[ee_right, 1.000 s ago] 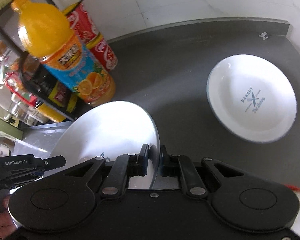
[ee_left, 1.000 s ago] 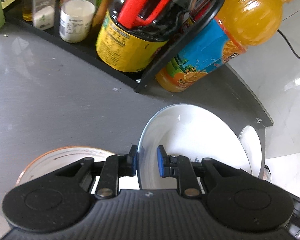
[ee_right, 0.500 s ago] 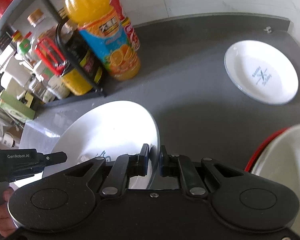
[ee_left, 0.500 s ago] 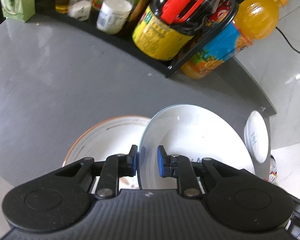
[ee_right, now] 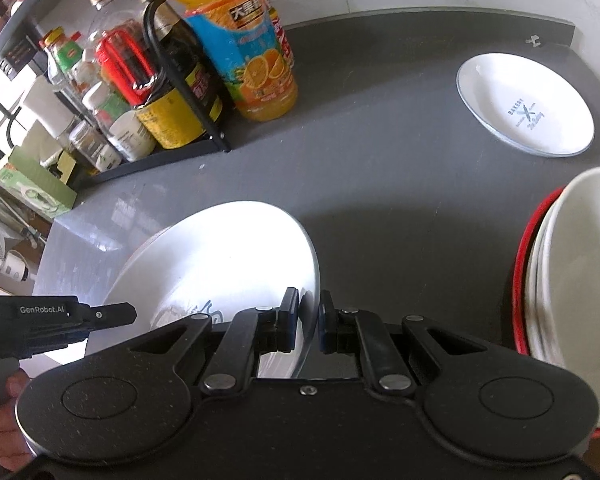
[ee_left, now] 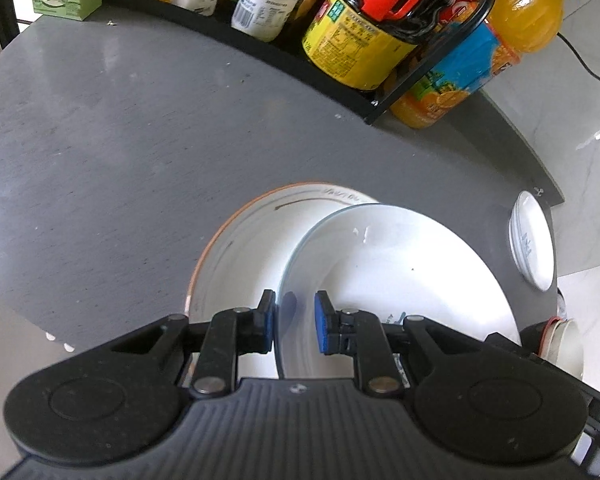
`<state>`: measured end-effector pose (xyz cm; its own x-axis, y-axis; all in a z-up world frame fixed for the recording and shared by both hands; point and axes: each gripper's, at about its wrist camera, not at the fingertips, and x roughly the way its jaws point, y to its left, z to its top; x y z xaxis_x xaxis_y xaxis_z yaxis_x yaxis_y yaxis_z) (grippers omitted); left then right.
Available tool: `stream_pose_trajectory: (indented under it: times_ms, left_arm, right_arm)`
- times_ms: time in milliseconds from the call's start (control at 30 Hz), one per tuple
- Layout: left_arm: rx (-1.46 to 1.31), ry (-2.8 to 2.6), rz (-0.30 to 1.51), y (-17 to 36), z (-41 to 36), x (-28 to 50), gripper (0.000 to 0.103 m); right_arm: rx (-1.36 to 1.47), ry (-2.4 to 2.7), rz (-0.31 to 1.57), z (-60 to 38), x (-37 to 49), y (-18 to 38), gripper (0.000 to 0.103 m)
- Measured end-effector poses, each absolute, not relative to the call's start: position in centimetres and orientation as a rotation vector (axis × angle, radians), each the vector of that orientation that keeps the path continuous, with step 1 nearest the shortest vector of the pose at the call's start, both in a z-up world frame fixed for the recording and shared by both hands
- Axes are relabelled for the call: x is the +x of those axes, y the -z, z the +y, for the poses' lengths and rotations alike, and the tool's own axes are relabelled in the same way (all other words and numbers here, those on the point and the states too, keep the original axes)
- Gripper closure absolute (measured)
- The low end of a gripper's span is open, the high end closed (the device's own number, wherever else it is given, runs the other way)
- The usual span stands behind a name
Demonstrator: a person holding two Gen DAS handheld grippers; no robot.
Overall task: Organize plates and bowls
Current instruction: 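Lift the 'Sweet' plate with both grippers over the flower-pattern plate, then lower the 'Sweet' plate onto the flower-pattern plate and open both grippers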
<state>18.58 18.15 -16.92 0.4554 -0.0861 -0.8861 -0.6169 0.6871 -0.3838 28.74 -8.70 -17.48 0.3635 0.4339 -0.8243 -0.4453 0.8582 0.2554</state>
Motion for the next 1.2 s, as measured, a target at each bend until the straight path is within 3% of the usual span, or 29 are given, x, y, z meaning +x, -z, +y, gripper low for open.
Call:
stream_pose_trajectory:
  times_ms: [967, 1200]
  left_arm:
    - [-0.652, -0.440, 1.126, 19.0, 17.6, 19.6, 0.081]
    - [-0.617, -0.459, 1.101, 17.1, 17.9, 20.3, 0.078]
  right_arm:
    - [-0.042, -0.548, 1.052, -7.8, 26.7, 18.9, 0.095]
    - [-0.032, -0.536, 1.035, -7.5, 27.2, 19.0, 0.094]
